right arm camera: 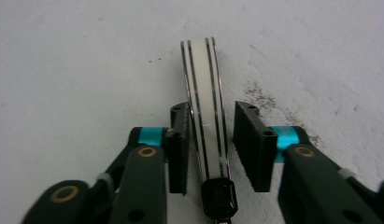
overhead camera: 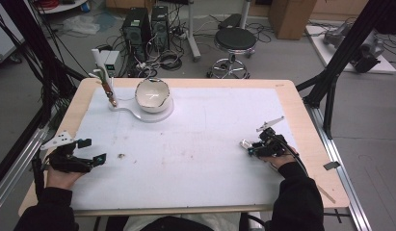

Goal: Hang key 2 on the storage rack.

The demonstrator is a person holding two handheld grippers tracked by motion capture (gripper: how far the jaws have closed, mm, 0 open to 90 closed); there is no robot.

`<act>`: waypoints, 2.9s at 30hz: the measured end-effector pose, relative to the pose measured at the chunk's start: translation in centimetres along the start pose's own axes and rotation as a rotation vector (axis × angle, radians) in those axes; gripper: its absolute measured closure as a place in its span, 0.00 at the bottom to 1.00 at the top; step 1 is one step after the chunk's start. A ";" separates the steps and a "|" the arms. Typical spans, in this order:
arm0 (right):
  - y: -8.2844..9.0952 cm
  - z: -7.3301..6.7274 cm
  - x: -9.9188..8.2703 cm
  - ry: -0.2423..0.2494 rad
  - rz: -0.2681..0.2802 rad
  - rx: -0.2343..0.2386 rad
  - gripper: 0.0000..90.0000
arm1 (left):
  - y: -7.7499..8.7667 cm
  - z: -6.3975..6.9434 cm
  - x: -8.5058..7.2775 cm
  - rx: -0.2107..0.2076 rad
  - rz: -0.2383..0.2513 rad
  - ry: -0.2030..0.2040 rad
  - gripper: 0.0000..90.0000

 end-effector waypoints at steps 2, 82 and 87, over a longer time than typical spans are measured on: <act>0.0 0.0 0.0 -0.005 0.002 -0.001 0.81 | 0.0 0.0 0.0 0.000 0.000 -0.001 0.02; 7.8 -7.8 11.5 0.135 0.423 0.122 0.83 | 0.3 0.0 0.2 0.006 0.015 -0.003 0.02; 7.6 -8.6 12.3 0.147 0.432 0.132 0.83 | 0.3 0.0 0.2 0.005 0.015 -0.003 0.02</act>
Point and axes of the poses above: each handheld gripper's, and its own axes: y roughly backward along the jaws, x roughly out of its top, z roughly to its right, the point moved 7 cm from there along -y, roughly forward along the jaws, and after that the axes turned 6 degrees about -y, right-handed, at the moved point
